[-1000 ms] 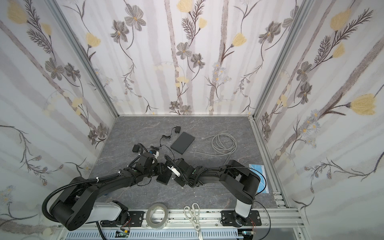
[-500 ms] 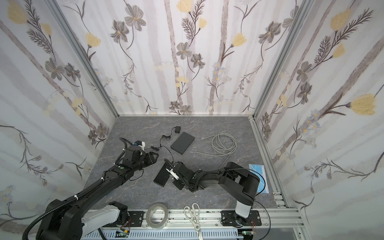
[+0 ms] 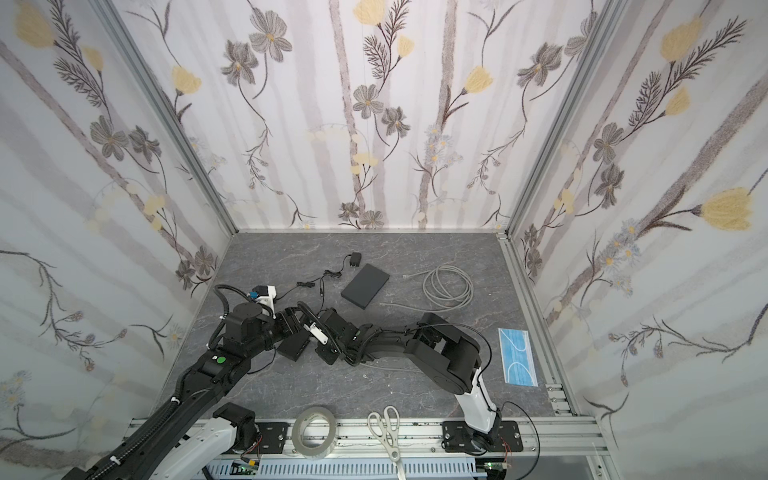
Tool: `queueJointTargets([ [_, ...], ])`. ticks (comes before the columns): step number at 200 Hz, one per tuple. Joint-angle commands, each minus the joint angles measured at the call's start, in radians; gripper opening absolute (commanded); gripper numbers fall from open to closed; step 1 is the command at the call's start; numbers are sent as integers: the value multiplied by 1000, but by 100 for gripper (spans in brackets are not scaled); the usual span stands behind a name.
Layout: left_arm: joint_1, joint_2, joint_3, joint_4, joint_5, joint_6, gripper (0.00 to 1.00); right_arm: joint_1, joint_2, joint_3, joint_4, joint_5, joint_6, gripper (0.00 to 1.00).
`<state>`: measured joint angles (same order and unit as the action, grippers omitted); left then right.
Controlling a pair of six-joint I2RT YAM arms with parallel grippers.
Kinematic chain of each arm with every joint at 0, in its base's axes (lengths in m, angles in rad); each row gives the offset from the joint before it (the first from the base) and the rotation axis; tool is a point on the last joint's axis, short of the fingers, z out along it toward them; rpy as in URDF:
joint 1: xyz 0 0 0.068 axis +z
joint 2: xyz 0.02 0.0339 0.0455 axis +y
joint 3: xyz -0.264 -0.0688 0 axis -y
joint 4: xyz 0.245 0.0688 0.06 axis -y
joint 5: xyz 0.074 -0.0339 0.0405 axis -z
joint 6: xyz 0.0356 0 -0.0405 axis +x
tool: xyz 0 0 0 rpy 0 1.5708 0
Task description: Insert the plug into the switch port
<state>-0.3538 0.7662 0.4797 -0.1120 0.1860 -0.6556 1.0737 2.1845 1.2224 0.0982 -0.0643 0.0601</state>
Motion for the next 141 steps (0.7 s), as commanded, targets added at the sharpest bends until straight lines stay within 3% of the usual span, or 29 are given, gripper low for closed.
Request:
queueJointTargets([
  [1,1,-40,-16,-42,-57,-13,60,-18,21,46,4,-50,-53,2],
  [78,1,-195,-44,-130,-147,-49,61,-32,147,247,-1,-225,-42,3],
  [116,1,-285,-88,-177,-117,-78,60,-30,111,236,-18,-212,-76,22],
  [141,1,-320,-125,-182,-127,-64,63,-60,-24,90,18,-181,-76,25],
])
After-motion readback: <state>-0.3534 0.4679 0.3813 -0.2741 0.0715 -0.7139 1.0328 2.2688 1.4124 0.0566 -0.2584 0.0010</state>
